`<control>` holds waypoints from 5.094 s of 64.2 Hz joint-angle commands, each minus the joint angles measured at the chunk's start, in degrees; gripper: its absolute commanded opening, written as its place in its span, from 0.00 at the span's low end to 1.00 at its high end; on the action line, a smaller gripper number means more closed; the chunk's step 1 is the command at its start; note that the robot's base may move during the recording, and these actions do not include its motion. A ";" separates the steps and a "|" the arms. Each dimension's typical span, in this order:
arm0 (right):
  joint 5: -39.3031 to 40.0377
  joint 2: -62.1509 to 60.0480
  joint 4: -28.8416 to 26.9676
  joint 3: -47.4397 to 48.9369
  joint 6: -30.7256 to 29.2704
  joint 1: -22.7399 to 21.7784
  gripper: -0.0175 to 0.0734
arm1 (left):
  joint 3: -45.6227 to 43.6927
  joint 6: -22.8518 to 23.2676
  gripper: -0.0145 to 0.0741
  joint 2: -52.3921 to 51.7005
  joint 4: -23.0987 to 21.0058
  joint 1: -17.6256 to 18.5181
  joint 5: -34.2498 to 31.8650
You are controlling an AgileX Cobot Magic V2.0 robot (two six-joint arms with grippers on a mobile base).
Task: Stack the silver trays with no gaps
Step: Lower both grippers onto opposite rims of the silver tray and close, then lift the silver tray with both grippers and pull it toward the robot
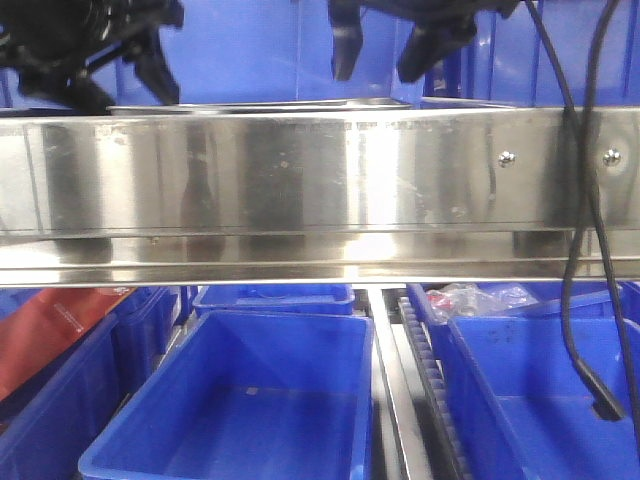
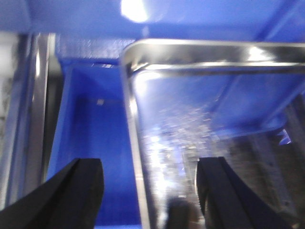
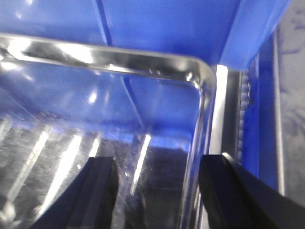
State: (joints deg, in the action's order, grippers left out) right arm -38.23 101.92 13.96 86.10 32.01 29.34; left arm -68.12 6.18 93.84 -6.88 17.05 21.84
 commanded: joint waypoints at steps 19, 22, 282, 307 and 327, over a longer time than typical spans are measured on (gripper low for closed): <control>-1.01 2.28 0.59 0.55 1.56 -1.75 0.52 | -0.17 0.46 0.55 0.15 -0.01 -0.49 -2.73; -0.90 2.28 0.59 0.55 1.56 -1.75 0.52 | -0.17 0.46 0.55 0.15 -0.01 -0.49 -2.94; -21.30 -25.14 32.94 0.55 21.95 30.83 0.12 | 5.10 8.41 0.15 -47.37 7.51 3.95 16.55; -21.30 -25.14 32.94 0.55 22.06 31.06 0.12 | 7.31 8.41 0.15 -49.77 10.30 3.95 13.36; -21.43 -25.14 34.21 0.55 23.43 33.09 0.12 | 7.31 8.41 0.15 -43.86 7.67 3.95 9.02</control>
State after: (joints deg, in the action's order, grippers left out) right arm -60.66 77.46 46.03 86.37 55.94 61.94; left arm -60.61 15.06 48.92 2.63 20.41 35.21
